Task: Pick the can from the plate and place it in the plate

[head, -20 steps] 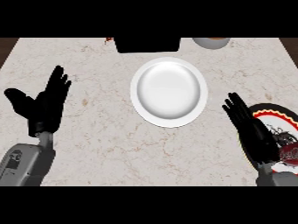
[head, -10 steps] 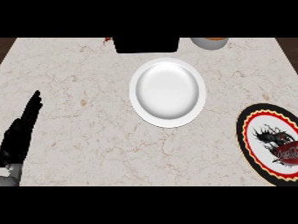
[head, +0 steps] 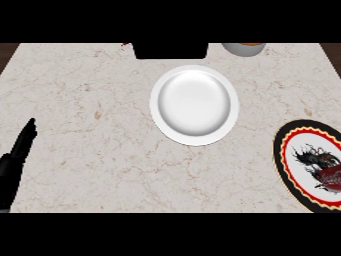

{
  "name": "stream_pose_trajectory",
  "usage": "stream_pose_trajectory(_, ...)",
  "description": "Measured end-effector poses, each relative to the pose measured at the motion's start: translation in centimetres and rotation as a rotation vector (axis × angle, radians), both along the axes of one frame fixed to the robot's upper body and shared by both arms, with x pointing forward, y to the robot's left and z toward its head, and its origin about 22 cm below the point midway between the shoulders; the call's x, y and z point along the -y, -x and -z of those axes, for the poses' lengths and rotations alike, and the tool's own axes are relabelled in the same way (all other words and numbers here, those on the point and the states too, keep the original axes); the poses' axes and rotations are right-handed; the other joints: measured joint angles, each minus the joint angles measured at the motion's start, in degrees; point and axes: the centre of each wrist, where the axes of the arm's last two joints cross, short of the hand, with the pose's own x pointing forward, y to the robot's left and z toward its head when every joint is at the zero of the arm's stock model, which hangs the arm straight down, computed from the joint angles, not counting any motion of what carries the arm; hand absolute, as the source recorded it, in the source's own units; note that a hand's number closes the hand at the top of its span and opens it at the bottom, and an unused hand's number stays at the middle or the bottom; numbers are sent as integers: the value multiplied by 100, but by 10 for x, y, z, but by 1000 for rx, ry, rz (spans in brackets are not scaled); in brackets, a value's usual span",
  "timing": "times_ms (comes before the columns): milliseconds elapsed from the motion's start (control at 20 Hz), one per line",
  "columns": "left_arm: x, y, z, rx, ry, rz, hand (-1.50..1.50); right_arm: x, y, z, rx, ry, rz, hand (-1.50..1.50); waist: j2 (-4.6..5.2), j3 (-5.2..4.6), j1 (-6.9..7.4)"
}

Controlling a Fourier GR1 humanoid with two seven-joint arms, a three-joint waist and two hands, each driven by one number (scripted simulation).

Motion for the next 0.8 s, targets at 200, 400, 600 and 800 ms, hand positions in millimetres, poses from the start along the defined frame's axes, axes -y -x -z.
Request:
stream_pose_trajectory(200, 2, 0, -3, 5, -6, 4, 0, 15, 21, -20, -134, 159, -90, -150, 11, -2, -2)
stream_pose_trajectory(400, -4, 1, -6, 11, -11, 10, 0, 27, 25, -37, -290, 321, -154, -150, 26, -2, 52)
stream_pose_trajectory(600, -2, 3, -3, 6, -10, 22, 0, 42, 16, -55, -428, 416, -193, -150, 36, -2, 99)
stream_pose_trajectory(800, -1, -2, -2, 6, -12, 23, 0, 44, -5, -67, -549, 482, -240, -150, 42, -3, 120)
